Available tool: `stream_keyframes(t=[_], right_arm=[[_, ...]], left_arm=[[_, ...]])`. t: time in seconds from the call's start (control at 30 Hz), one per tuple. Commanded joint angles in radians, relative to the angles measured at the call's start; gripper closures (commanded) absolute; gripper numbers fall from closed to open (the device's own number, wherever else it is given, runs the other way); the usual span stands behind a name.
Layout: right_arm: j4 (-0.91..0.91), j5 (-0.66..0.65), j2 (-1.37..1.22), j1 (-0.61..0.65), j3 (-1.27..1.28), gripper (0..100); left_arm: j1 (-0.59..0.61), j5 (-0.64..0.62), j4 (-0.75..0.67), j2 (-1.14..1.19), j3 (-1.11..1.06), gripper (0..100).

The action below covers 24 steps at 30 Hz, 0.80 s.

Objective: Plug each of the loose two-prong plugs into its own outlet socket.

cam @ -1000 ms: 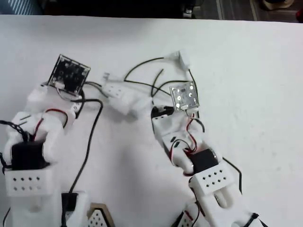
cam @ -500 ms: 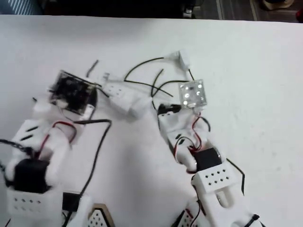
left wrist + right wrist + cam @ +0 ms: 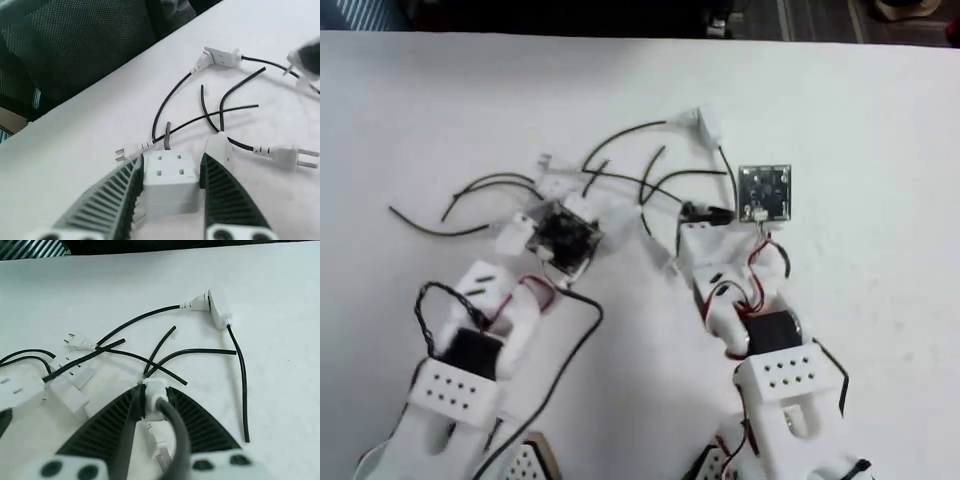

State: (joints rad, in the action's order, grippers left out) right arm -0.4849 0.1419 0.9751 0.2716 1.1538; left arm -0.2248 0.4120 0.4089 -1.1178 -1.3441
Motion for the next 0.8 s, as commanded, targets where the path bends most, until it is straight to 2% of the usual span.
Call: stream_keyframes(t=[0.0, 0.43, 0.57, 0.7, 0.77], right_arm=[[0.024, 0.009, 0.025, -0.002, -0.015, 98.1], [0.024, 0.003, 0.016, -0.001, -0.014, 98.1], [0.024, 0.003, 0.015, 0.001, -0.012, 98.1], [0.019, 0.002, 0.015, 0.039, -0.009, 98.1], [0.018, 0.002, 0.015, 0.051, -0.009, 98.1]], left_arm=[[-0.007, -0.002, -0.041, -0.01, -0.049, 87], [0.018, 0.0, 0.087, 0.013, -0.049, 81], [0.074, 0.0, 0.163, 0.174, 0.072, 80], [0.128, -0.008, 0.262, 0.366, 0.213, 67], [0.153, -0.008, 0.299, 0.415, 0.261, 67]])
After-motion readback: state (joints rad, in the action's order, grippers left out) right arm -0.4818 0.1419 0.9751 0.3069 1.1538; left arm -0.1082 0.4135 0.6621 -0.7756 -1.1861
